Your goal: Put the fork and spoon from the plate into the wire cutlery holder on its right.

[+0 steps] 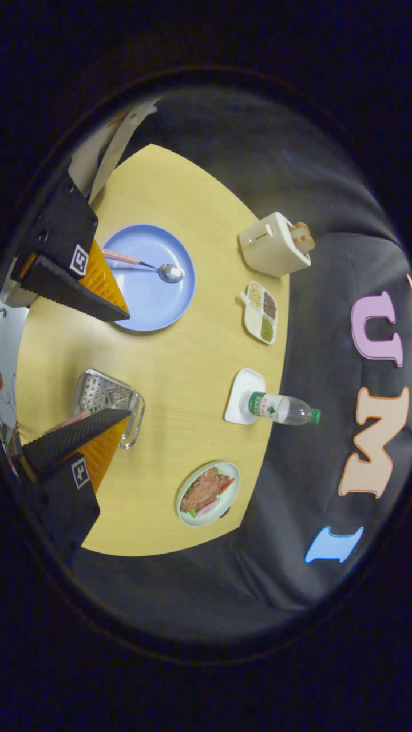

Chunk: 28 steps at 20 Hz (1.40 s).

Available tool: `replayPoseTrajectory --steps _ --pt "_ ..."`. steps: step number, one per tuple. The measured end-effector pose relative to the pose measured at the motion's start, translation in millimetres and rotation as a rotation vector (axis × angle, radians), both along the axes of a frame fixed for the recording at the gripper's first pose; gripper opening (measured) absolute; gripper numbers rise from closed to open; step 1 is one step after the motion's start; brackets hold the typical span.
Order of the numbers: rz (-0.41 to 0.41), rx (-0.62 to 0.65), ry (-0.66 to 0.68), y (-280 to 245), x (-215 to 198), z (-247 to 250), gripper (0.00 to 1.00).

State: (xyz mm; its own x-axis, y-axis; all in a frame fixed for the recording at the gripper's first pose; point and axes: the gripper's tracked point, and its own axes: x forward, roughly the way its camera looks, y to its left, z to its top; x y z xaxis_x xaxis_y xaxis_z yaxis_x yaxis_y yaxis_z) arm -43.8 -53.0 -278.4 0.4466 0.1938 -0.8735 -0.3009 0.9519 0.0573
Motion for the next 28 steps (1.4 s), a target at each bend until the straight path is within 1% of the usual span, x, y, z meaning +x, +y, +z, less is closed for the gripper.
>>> replayPoseTrajectory --steps 5,7,11,14,17,21,25,28 --pt "-0.066 0.085 -0.107 47.0 -10.2 0.8 0.98" --pt "-0.073 0.098 -0.127 63.0 -15.4 -6.4 0.98" --pt "-0.041 0.108 -0.121 98.4 -32.5 -30.7 0.98" --pt "-0.004 0.090 -0.098 120.0 -44.9 -49.7 0.98" --pt "0.029 0.069 -0.090 135.1 -49.0 -63.9 0.98" --pt "0.060 0.037 -0.036 147.3 -58.8 -88.2 0.98" --pt "0.105 -0.004 0.019 151.8 -69.8 -108.7 0.71" --pt "0.122 -0.019 0.051 155.2 -73.8 -116.9 0.51"
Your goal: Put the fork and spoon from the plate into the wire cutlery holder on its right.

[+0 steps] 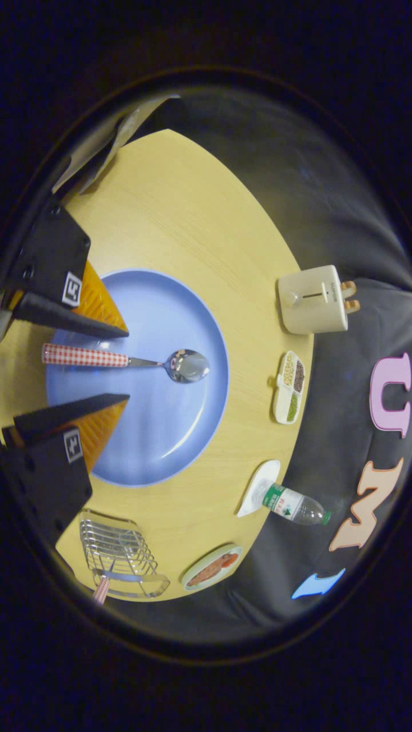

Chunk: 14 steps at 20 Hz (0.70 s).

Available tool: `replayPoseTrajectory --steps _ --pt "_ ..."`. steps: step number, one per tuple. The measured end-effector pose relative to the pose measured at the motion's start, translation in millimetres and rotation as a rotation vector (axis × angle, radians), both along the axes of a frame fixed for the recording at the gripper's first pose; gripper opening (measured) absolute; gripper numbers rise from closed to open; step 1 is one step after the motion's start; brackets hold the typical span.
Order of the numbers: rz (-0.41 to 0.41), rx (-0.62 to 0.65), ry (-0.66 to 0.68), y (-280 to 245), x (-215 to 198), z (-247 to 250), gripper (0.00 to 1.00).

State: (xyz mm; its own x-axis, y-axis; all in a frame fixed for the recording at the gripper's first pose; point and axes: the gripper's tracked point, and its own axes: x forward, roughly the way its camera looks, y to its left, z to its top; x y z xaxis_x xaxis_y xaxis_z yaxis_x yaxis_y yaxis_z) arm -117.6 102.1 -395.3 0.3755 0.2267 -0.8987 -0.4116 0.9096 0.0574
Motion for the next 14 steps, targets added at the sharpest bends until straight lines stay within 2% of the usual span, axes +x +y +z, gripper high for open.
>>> replayPoseTrajectory --steps 5,8,14 --pt "0.023 -0.013 0.043 -1.9 -5.6 -3.4 0.17" --pt "0.046 -0.011 0.066 -2.6 -7.6 -1.6 0.12" --pt "0.084 -0.020 0.090 -8.4 -1.5 17.4 0.12"
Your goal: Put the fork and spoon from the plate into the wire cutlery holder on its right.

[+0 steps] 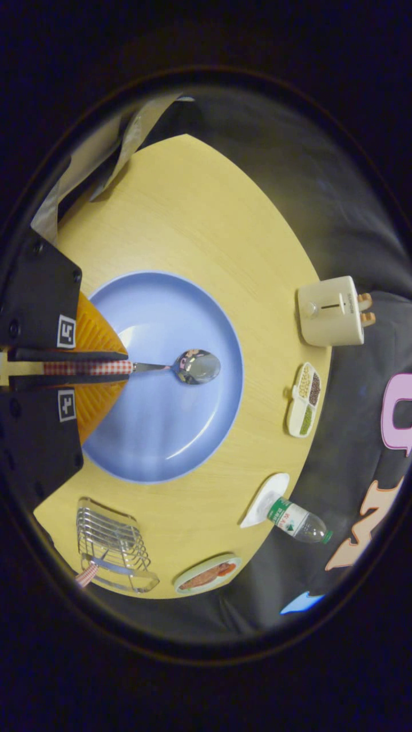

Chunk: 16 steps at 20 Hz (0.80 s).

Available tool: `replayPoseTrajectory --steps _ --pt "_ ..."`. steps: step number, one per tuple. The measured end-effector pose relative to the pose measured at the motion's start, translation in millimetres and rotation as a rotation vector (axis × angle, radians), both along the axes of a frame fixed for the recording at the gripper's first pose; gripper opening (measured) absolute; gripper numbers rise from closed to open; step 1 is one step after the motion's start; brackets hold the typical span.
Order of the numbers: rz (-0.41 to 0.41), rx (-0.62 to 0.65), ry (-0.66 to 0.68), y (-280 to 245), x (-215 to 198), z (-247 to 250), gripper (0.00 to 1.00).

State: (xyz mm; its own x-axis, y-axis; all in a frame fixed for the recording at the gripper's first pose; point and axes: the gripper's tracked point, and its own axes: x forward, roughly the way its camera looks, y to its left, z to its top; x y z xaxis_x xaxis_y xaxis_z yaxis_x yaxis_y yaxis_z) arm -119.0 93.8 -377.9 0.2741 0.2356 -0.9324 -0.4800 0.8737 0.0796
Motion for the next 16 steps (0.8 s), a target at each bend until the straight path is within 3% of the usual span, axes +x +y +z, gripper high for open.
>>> replayPoseTrajectory --steps 16 --pt "0.069 -0.065 -0.040 -99.7 52.8 81.2 0.12"
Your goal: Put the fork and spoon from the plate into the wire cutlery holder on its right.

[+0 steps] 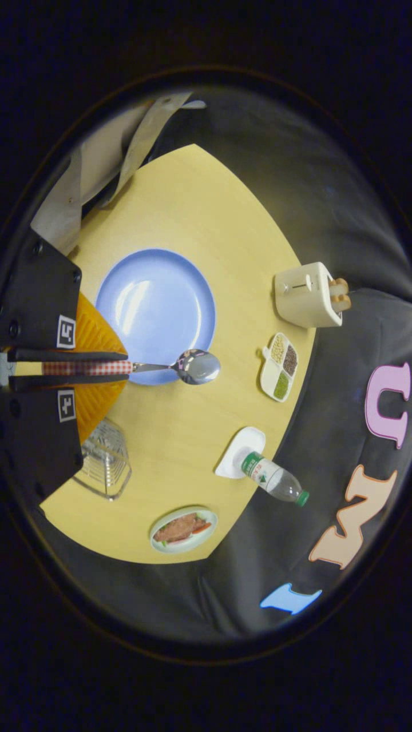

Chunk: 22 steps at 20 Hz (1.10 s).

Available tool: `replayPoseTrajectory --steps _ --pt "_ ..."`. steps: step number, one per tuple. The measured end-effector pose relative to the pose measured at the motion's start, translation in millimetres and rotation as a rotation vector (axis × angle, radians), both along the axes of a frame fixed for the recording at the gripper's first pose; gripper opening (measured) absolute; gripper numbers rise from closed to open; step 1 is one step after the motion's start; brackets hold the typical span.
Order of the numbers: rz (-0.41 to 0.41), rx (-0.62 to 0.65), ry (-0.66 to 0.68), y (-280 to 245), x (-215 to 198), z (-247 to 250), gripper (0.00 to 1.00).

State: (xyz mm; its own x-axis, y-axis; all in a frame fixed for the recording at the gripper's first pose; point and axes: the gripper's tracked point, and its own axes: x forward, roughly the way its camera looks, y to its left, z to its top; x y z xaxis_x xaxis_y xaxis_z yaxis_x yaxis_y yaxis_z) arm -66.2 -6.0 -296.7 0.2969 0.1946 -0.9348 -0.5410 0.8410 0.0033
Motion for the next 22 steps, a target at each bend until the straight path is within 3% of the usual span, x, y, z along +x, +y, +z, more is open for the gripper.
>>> replayPoseTrajectory --steps 12,22 --pt "0.062 -0.160 0.110 -120.8 0.5 19.0 0.12" --pt "0.133 -0.223 0.284 -157.8 -14.0 11.6 0.12"
